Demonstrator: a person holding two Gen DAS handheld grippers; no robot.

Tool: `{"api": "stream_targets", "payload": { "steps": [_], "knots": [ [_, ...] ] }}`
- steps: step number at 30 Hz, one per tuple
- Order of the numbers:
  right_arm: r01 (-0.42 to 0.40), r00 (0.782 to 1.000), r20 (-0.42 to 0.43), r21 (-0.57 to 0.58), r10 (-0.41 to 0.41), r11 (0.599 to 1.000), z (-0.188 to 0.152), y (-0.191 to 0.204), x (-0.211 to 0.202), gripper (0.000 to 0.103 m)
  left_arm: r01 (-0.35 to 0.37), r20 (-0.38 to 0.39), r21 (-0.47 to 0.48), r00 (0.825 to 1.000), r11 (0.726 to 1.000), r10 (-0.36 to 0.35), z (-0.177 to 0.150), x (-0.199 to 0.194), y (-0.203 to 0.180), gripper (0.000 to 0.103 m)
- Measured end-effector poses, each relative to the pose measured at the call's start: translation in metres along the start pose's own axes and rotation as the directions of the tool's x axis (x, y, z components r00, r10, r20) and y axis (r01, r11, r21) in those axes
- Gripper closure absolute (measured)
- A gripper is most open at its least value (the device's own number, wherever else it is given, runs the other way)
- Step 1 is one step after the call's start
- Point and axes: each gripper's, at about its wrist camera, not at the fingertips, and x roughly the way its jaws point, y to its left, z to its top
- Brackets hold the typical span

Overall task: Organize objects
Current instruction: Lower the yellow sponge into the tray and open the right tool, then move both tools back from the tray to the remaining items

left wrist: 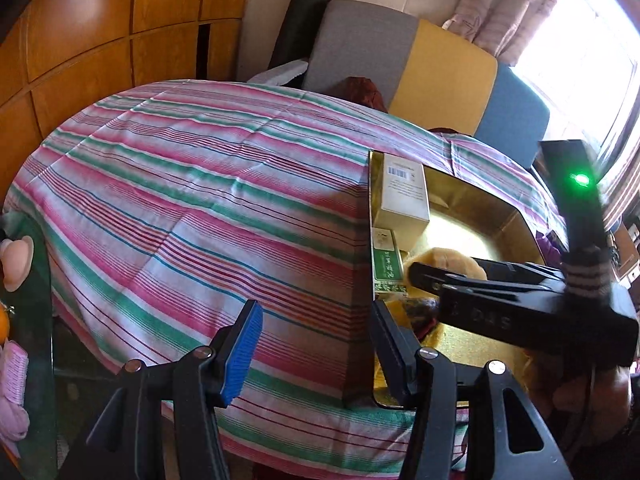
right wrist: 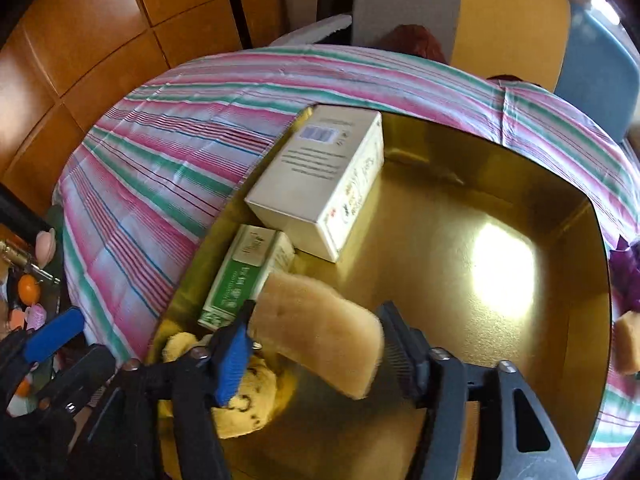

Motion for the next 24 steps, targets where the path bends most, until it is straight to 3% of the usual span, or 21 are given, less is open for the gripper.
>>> {"api": "stream_targets", "payload": {
  "steps": [10,24],
  "knots": [
    [0.094,0.987,0.133,-0.036,-0.088,0.995,-0.009,0.009,-0.042,0.022,-0.006,0.022,0.0,1.0,1.0,0.006,0.002,-0.005,-0.002,0.048],
    [0.195,0.935,0.304,-0.014,-0.181,0.981,-0.017,0.006,-0.105,0.019,-0.007,0.041,0.05,0.999,0.999,0.005,0.002,-0.016,-0.021,0.047]
  ]
}}
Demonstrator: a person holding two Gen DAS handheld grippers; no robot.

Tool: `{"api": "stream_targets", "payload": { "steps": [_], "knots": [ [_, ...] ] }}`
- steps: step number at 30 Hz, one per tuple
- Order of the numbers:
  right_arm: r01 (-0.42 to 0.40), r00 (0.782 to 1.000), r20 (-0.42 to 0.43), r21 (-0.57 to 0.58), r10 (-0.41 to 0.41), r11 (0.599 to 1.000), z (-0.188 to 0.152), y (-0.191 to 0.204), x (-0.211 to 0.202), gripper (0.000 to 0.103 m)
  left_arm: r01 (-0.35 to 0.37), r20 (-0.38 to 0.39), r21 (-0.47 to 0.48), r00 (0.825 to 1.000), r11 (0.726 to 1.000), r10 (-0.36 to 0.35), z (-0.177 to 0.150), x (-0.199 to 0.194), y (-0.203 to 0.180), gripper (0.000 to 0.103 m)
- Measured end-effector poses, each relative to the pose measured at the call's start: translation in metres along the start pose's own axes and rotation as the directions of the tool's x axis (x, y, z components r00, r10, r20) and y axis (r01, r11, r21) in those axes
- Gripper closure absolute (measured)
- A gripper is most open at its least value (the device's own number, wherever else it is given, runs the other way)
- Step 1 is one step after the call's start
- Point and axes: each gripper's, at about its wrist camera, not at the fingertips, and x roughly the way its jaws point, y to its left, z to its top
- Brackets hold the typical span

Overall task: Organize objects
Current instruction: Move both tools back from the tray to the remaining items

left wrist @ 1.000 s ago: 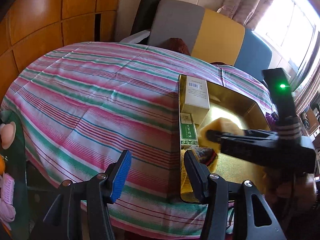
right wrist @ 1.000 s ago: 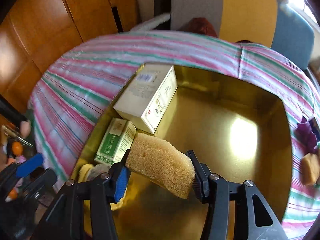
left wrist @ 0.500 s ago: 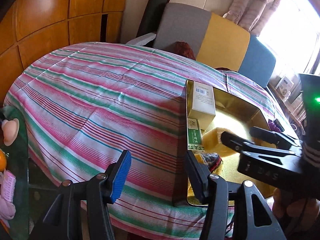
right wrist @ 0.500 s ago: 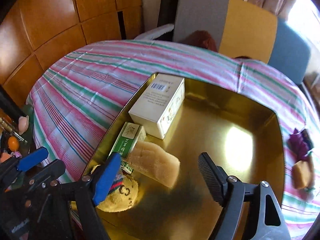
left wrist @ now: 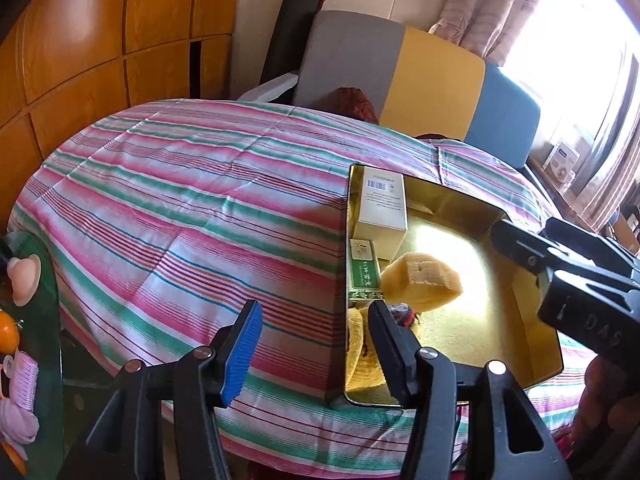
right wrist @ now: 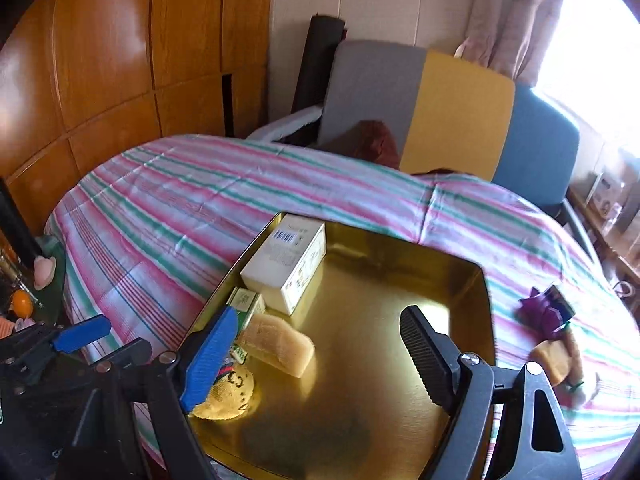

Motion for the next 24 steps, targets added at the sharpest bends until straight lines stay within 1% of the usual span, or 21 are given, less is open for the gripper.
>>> {"api": "stream_targets", "payload": {
  "steps": [9,15,19,22,24],
  "knots": [
    [0.033,0.999,0.038,0.039,-0.035,0.999,-0.001,-0.026,-0.017,0.018,0.013,0.01,0.055,1.0,0.998,-0.013,0.005,-0.005,-0.023,0.047],
    [0.06,0.997,0.041,0.077,-0.064,0.995,-0.005,-0.051,-0.021,0.017,0.022,0.005,0.102,1.0,0.994,-0.023,0.011,-0.003,-0.044,0.047],
    [0.088,0.995,0.027,0.109,-0.092,0.99,-0.012,-0.076,-0.02,0.015,0.037,0.005,0.142,0.999,0.989,-0.038,0.017,-0.001,-0.063,0.047],
    [0.125,0.992,0.004,0.121,-0.126,0.985,-0.019,-0.101,-0.016,0.015,0.059,0.009,0.188,0.998,0.98,-0.062,0.023,0.0,-0.084,0.047],
    [0.164,0.986,-0.02,0.137,-0.163,0.977,-0.026,-0.124,-0.014,0.015,0.076,0.01,0.215,0.997,0.974,-0.08,0.026,0.002,-0.099,0.047]
  ]
}}
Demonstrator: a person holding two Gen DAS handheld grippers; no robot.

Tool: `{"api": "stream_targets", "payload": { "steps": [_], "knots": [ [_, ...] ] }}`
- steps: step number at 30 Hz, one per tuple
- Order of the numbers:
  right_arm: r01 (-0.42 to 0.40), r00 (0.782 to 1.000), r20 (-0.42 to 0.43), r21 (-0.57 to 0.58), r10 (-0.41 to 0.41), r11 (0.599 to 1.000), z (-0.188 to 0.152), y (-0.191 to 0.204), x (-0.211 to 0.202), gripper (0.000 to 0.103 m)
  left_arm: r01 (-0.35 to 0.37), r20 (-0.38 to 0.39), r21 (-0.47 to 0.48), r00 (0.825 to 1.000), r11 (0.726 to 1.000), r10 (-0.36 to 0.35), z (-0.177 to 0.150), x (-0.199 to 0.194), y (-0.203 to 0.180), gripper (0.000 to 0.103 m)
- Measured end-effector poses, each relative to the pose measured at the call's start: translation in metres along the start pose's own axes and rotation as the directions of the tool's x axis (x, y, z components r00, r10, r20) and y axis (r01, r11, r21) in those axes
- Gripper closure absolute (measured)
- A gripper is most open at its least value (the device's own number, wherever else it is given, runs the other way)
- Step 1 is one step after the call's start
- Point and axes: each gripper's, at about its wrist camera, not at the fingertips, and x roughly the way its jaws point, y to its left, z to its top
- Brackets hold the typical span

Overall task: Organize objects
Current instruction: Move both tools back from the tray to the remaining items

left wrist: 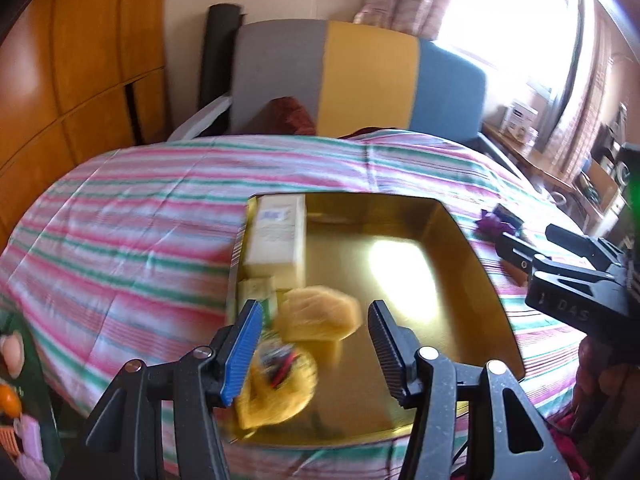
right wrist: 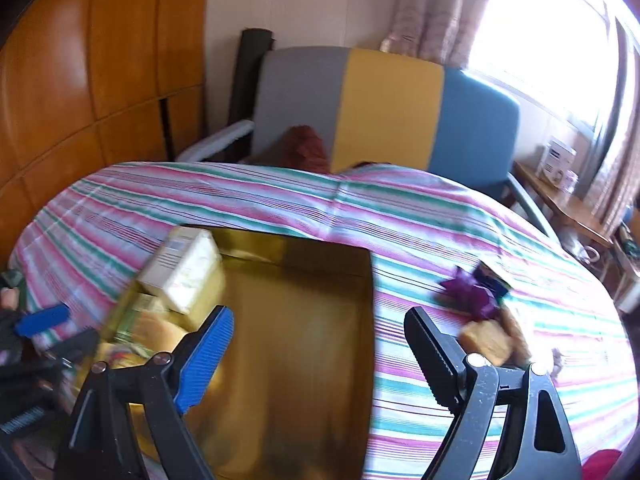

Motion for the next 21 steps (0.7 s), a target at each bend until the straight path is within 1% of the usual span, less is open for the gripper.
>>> {"api": "stream_targets", "payload": {
  "steps": [3,6,8,10,13,16,17,18,19,20,21],
  "knots": [
    [0.069,0.997,-0.03,0.051,-0.068,0.996,-0.005,-0.047,0.006,0.015,0.049,-0.002,0.045,0.999,0.998,-0.048,0.011,0.007,-0.027,0.047],
    [0.161,0.986,-0.061,0.121,-0.155,0.979,-0.01,-0.106,0.01,0.014,0.101,-0.01,0.099,0.995,0.99,-0.101,0.02,0.015,-0.057,0.048],
    [0.224,0.974,-0.089,0.184,-0.21,0.957,-0.014,-0.148,0.013,0.014,0.131,-0.017,0.142,0.991,0.981,-0.13,0.025,0.02,-0.079,0.048],
    [0.285,0.958,-0.114,0.253,-0.264,0.925,-0.021,-0.191,0.016,0.014,0.161,-0.033,0.19,0.987,0.969,-0.157,0.03,0.027,-0.106,0.047],
    [0.355,0.935,-0.141,0.329,-0.326,0.875,-0.035,-0.242,0.02,0.014,0.206,-0.066,0.225,0.978,0.952,-0.196,0.036,0.037,-0.138,0.047],
    [0.385,0.923,-0.164,0.413,-0.348,0.825,-0.056,-0.277,0.025,0.014,0.243,-0.1,0.253,0.969,0.937,-0.224,0.042,0.05,-0.173,0.048],
    [0.387,0.922,-0.191,0.449,-0.337,0.805,-0.063,-0.288,0.027,0.014,0.253,-0.108,0.266,0.967,0.93,-0.232,0.043,0.054,-0.182,0.048],
    [0.376,0.926,-0.219,0.49,-0.307,0.786,-0.068,-0.297,0.028,0.014,0.262,-0.122,0.284,0.964,0.922,-0.236,0.044,0.06,-0.195,0.047],
    [0.353,0.936,-0.215,0.533,-0.28,0.769,-0.071,-0.305,0.027,0.014,0.275,-0.14,0.294,0.96,0.915,-0.243,0.045,0.066,-0.208,0.048],
    [0.342,0.94,-0.21,0.559,-0.27,0.755,-0.072,-0.311,0.026,0.014,0.295,-0.164,0.301,0.953,0.907,-0.256,0.045,0.073,-0.216,0.048],
    [0.344,0.939,-0.214,0.566,-0.269,0.749,-0.072,-0.311,0.028,0.013,0.322,-0.197,0.303,0.942,0.897,-0.271,0.045,0.081,-0.226,0.047]
  ]
}}
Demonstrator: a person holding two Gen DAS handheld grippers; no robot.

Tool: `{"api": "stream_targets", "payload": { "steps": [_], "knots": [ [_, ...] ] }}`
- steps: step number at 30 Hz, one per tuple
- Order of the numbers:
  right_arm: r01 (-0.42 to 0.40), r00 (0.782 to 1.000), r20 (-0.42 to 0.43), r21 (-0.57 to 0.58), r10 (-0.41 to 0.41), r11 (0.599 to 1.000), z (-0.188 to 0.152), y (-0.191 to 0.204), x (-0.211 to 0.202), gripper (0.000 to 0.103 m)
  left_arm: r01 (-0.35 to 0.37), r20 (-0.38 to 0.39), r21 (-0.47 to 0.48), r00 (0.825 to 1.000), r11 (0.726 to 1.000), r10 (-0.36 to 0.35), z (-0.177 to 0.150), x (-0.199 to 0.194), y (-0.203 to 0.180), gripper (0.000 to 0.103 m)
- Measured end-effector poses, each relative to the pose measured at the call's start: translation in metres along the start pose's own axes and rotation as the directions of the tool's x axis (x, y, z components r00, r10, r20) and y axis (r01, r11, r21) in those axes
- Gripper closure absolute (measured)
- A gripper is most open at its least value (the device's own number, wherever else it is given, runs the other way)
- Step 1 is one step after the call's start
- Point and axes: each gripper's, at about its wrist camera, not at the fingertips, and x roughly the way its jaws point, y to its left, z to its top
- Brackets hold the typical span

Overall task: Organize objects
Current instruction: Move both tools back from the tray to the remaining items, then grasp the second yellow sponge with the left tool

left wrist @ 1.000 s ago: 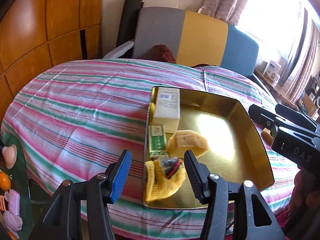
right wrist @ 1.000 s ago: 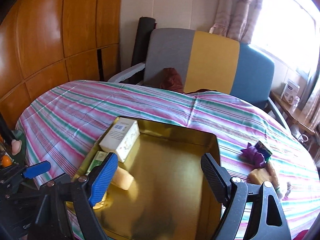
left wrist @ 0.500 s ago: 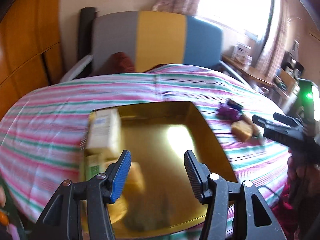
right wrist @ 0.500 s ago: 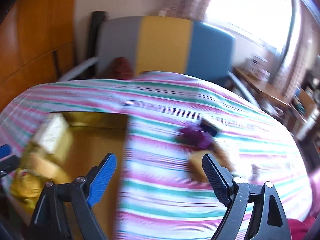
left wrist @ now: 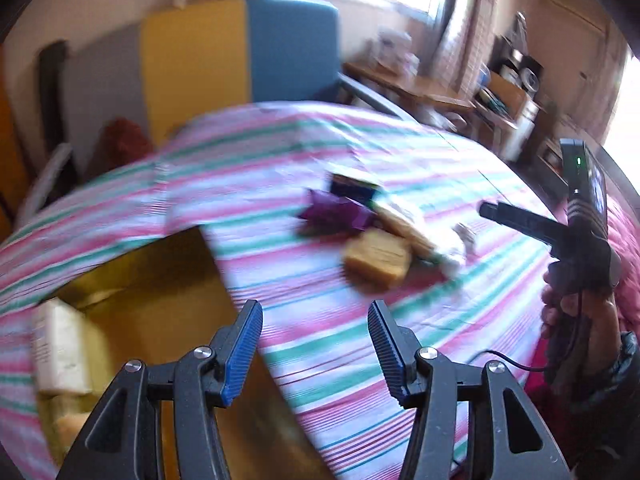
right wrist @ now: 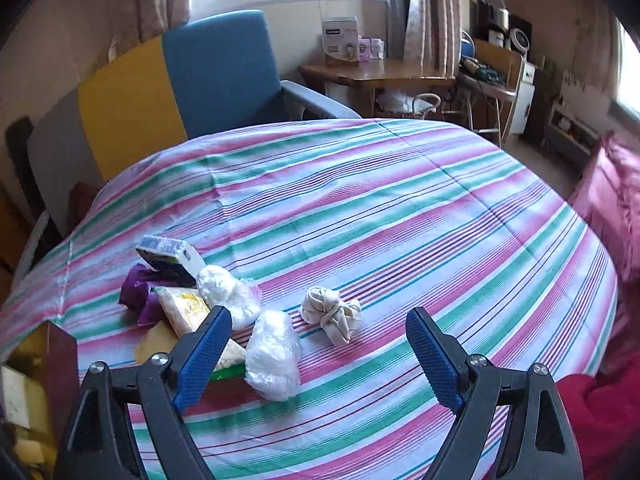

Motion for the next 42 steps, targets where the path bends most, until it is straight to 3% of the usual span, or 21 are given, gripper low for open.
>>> {"api": "stream_targets", "payload": {
  "steps": [3,6,11,17,25,30,34,38,42],
  "knots": [
    [-0.011,0.999,-0.033,0.029,0.012,1.0,0.0,-0.003,0.007,0.013,0.065,-0.072,-0.03,0.995,0.997,-0.067,0.009,0.029,-0.014,0.039],
    [-0.021,0.999,-0.041,0.059,0.024,0.998,0.001,-0.008,0.008,0.013,0.128,-0.136,-0.113,0.98,0.985,-0.143,0.018,0.058,-0.02,0.038],
    [-0.043,0.997,-0.056,0.077,0.047,0.996,0.001,-0.01,0.011,0.013,0.135,-0.191,-0.196,0.966,0.971,-0.173,0.027,0.097,-0.025,0.038],
    [-0.056,0.995,-0.074,0.074,0.062,0.996,0.0,-0.009,0.014,0.013,0.128,-0.202,-0.379,0.955,0.916,-0.217,0.036,0.129,-0.011,0.029],
    [-0.071,0.994,-0.076,0.109,0.08,0.992,0.001,-0.016,0.015,0.01,0.067,-0.231,-0.482,0.952,0.874,-0.2,0.04,0.159,-0.002,0.029],
    [-0.076,0.994,-0.076,0.112,0.085,0.991,0.002,-0.017,0.016,0.01,0.041,-0.221,-0.462,0.962,0.886,-0.16,0.053,0.166,-0.006,0.029],
    [-0.075,0.993,-0.079,0.125,0.085,0.989,0.002,-0.02,0.017,0.01,0.016,-0.23,-0.326,0.969,0.945,-0.095,0.057,0.171,-0.023,0.029],
    [-0.077,0.993,-0.077,0.125,0.087,0.989,0.002,-0.021,0.017,0.01,0.085,-0.232,-0.324,0.958,0.942,-0.166,0.046,0.157,-0.016,0.041],
    [-0.103,0.992,-0.069,0.1,0.11,0.99,0.002,-0.015,0.016,0.01,0.104,-0.219,-0.225,0.963,0.969,-0.154,0.033,0.132,-0.024,0.047]
  ]
}}
